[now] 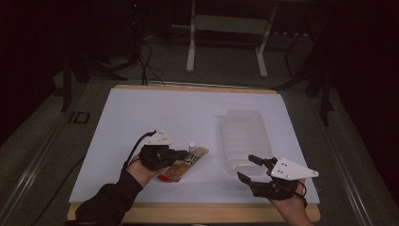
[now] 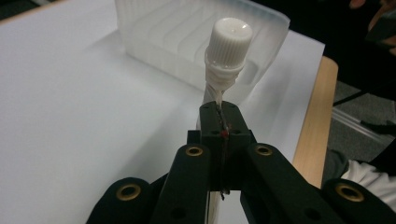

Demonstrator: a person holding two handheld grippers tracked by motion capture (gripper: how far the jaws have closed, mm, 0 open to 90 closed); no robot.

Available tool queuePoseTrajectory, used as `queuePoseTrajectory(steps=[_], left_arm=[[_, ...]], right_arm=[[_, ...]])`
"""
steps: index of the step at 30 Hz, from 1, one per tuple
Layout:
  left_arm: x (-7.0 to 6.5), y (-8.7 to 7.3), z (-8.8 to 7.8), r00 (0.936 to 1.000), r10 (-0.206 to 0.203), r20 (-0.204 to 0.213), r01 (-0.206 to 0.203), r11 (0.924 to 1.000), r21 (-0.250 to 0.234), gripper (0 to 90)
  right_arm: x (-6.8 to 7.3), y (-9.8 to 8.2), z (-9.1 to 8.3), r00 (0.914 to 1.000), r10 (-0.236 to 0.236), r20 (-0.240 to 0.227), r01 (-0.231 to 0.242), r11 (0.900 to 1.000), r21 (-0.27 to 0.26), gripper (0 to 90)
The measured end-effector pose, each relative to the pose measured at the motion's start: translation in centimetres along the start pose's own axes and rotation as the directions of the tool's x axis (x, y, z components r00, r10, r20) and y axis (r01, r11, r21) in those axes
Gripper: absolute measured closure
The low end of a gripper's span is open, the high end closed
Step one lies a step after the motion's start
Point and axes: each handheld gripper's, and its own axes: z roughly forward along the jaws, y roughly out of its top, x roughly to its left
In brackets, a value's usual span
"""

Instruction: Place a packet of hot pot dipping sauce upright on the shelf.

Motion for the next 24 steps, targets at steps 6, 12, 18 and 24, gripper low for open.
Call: queuePoseTrajectory(steps=[6, 12, 18, 24], left_arm=[[-0.5, 0.9, -0.7, 0.9996, 0.021, 0.017, -0.02, 0.9989, -0.043, 90.0], [-0.8, 2.0, -1.9, 0.9979, 0.041, 0.05, -0.035, 0.9911, -0.129, 90.0], [-1.0, 2.8, -2.6, 0.9945, 0.068, 0.079, -0.051, 0.9773, -0.206, 90.0], [-1.1, 3.3, -2.9, 0.9872, 0.087, 0.133, -0.049, 0.9624, -0.267, 90.0]], right_arm=[[0.0, 0.2, 0.1, 0.9995, -0.002, -0.031, 0.003, 1.0, 0.019, 36.8], [-0.2, 1.2, 0.3, 0.9963, 0.007, -0.085, -0.006, 1.0, 0.01, 38.3], [-0.4, 2.5, 0.4, 0.9931, -0.004, -0.118, 0.002, 1.0, -0.017, 39.3], [-1.1, 4.3, 0.6, 0.9898, -0.031, -0.139, 0.028, 0.999, -0.024, 43.3]])
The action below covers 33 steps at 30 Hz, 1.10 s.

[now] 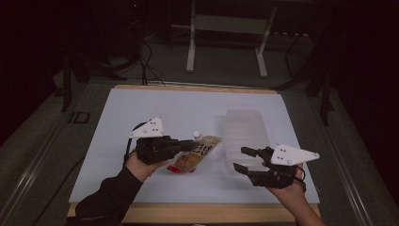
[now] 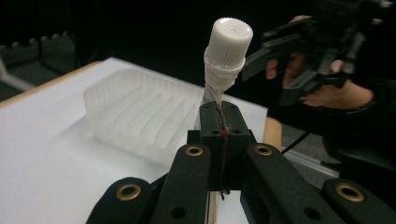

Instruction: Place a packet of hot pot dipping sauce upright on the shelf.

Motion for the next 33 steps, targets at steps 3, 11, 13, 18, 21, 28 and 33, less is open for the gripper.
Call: queuePoseTrajectory(steps=[3, 11, 13, 18, 21, 28, 33], left_arm=[[-0.1, 0.2, 0.0, 0.9998, 0.008, 0.015, -0.008, 0.9997, -0.021, 90.0], [-0.4, 0.7, 0.6, 0.9964, 0.006, 0.085, 0.0, 0.9979, -0.065, 90.0], [-0.5, 0.8, 0.9, 0.9962, 0.02, 0.085, -0.015, 0.9977, -0.067, 90.0], [-0.6, 0.9, 1.4, 0.9955, 0.02, 0.093, -0.013, 0.9973, -0.072, 90.0], [-0.5, 1.0, 1.7, 0.9954, 0.018, 0.094, -0.011, 0.9968, -0.079, 90.0], [-0.5, 1.1, 2.2, 0.9951, 0.014, 0.098, -0.007, 0.9972, -0.075, 90.0], [-0.4, 1.0, 2.4, 0.9956, 0.011, 0.093, -0.005, 0.9977, -0.068, 90.0]], right_arm=[[-0.4, 0.8, 0.2, 0.9999, -0.01, -0.01, 0.009, 1.0, -0.007, 43.5], [-1.7, 3.0, 1.1, 0.9985, -0.029, -0.047, 0.028, 1.0, -0.011, 46.7], [-2.1, 3.5, 1.6, 0.997, -0.022, -0.074, 0.022, 1.0, -0.012, 47.7], [-2.3, 4.0, 2.4, 0.992, -0.029, -0.123, 0.029, 1.0, -0.003, 57.3], [-2.2, 4.1, 2.8, 0.9909, -0.046, -0.127, 0.047, 0.999, 0.008, 61.1], [-2.2, 4.2, 3.1, 0.9877, -0.042, -0.151, 0.042, 0.999, 0.001, 70.0], [-2.3, 4.3, 3.2, 0.9848, -0.074, -0.157, 0.08, 0.996, 0.031, 80.3]])
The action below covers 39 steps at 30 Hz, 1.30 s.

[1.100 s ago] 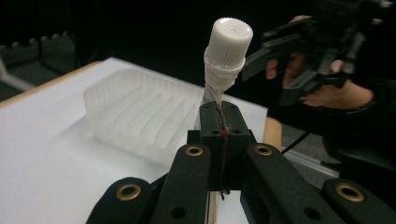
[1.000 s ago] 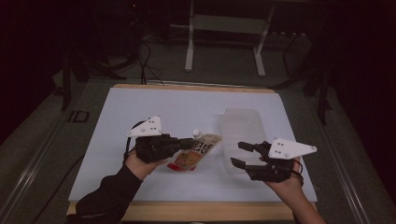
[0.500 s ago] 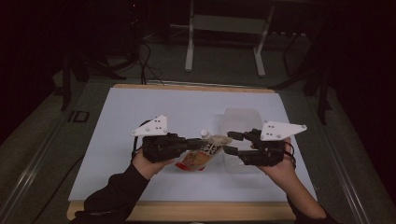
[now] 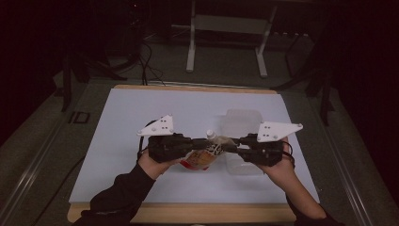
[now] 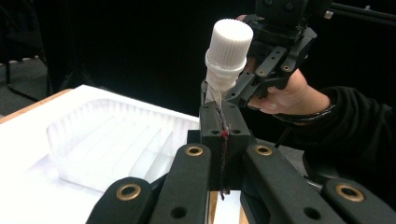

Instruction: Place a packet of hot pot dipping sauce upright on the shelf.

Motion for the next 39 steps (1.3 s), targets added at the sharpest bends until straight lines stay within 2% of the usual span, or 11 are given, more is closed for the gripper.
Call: queuePoseTrajectory(steps=[3, 6, 13, 24, 27, 29, 31, 33, 35, 37, 39], left_arm=[[0.1, -0.1, 0.1, 0.9999, -0.011, 0.001, 0.011, 0.9999, 0.005, 90.0], [0.2, -0.3, 0.2, 0.9998, -0.017, 0.008, 0.017, 0.9998, 0.003, 90.0], [0.3, 0.0, 0.3, 0.9997, -0.022, 0.006, 0.022, 0.9997, -0.011, 90.0], [0.7, 0.9, 0.3, 1.0, -0.009, -0.002, 0.008, 0.999, -0.045, 86.2], [0.9, 1.1, 0.0, 0.9997, -0.011, -0.023, 0.01, 0.9979, -0.064, 75.3], [1.1, 1.0, -0.2, 0.999, -0.013, -0.043, 0.01, 0.9972, -0.073, 61.5], [1.3, 0.8, -0.6, 0.9981, -0.016, -0.059, 0.011, 0.9965, -0.083, 54.8], [1.5, 0.4, -0.9, 0.9959, -0.018, -0.088, 0.009, 0.9954, -0.095, 39.2], [1.7, 0.0, -1.3, 0.9948, -0.026, -0.099, 0.015, 0.994, -0.108, 31.1], [1.9, -0.4, -1.6, 0.9914, -0.026, -0.128, 0.013, 0.9943, -0.106, 17.8], [2.1, -1.0, -2.0, 0.9897, -0.015, -0.142, 0.002, 0.996, -0.09, 14.2]], right_arm=[[0.0, 0.0, 0.2, 0.9998, -0.02, 0.005, 0.02, 1.0, 0.018, 87.2], [0.1, 0.1, 0.2, 0.999, -0.04, 0.02, 0.039, 0.999, 0.037, 89.1], [-0.1, 0.6, -0.1, 0.9988, -0.037, 0.032, 0.036, 0.999, 0.038, 90.0], [-0.5, 2.5, -0.7, 0.9918, -0.109, 0.067, 0.106, 0.993, 0.046, 90.0], [-0.7, 3.1, -1.2, 0.9882, -0.127, 0.085, 0.123, 0.991, 0.05, 90.0], [-1.1, 3.4, -1.5, 0.9872, -0.126, 0.097, 0.122, 0.991, 0.047, 90.0], [-1.4, 3.6, -1.8, 0.986, -0.126, 0.109, 0.122, 0.991, 0.049, 90.0], [-1.9, 3.8, -2.2, 0.9839, -0.133, 0.12, 0.126, 0.99, 0.06, 90.0], [-2.4, 4.0, -2.5, 0.9835, -0.128, 0.127, 0.121, 0.99, 0.067, 90.0], [-2.9, 4.1, -2.8, 0.9807, -0.134, 0.142, 0.124, 0.989, 0.077, 90.0], [-3.3, 4.2, -3.1, 0.9782, -0.142, 0.152, 0.129, 0.987, 0.093, 90.0]])
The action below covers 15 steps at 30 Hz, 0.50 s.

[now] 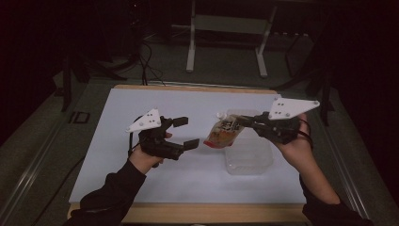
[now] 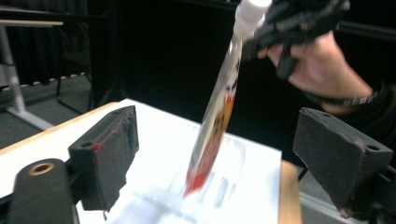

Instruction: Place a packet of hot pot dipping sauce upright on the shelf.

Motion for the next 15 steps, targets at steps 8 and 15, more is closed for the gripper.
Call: queuePoseTrajectory(steps=[8, 15], left_arm=[[0.6, -2.4, -1.2, 0.9985, 0.002, -0.055, 0.0, 0.9994, 0.034, 9.7], [1.1, -5.1, -2.5, 0.9964, 0.005, -0.085, 0.001, 0.9974, 0.073, 8.9]], right_arm=[[-2.0, -0.5, 0.1, 0.9999, 0.002, 0.017, -0.003, 0.998, 0.055, 90.0], [-3.9, -1.0, 0.4, 0.9993, -0.002, 0.037, -0.001, 0.997, 0.081, 90.0]])
